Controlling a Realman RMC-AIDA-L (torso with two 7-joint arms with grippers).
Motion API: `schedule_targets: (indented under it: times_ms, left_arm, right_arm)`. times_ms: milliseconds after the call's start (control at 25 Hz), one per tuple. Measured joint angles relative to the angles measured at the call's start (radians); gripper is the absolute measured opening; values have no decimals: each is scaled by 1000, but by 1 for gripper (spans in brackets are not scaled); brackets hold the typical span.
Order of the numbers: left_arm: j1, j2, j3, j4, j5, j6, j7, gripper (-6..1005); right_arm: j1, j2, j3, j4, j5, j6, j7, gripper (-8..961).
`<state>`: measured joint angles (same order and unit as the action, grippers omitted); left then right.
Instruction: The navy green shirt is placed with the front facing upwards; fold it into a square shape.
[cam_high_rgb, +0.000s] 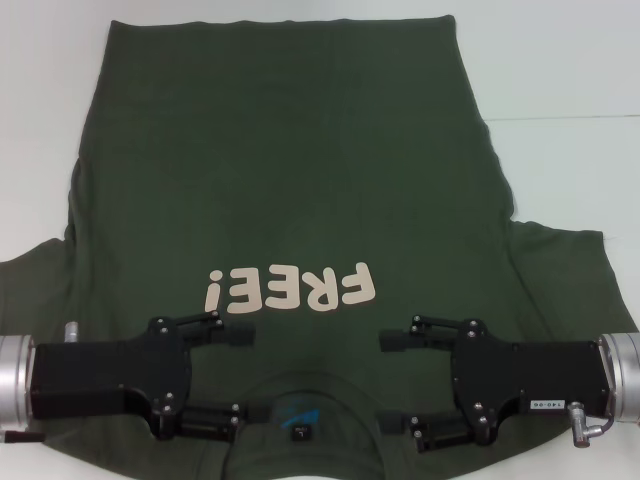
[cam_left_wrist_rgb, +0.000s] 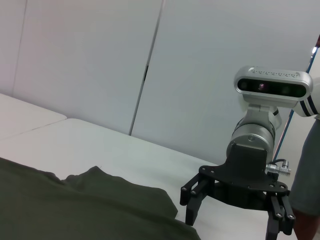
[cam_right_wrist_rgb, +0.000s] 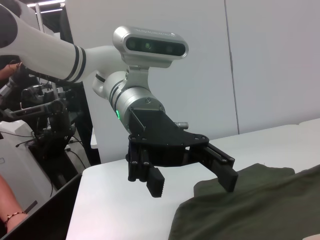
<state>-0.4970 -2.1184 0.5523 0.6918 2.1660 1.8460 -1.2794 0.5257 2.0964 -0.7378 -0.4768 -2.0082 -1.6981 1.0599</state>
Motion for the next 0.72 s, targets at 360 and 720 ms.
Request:
schedule_targets:
  times_ms: [360, 720]
  left_arm:
    - [0, 0, 0, 0, 0, -1, 0, 930]
    - [-1, -1, 0, 0, -4, -3, 0, 929]
  right_arm:
    - [0, 1, 0, 0, -1, 0, 0, 914]
    - [-1, -1, 13, -2, 38, 46, 26, 913]
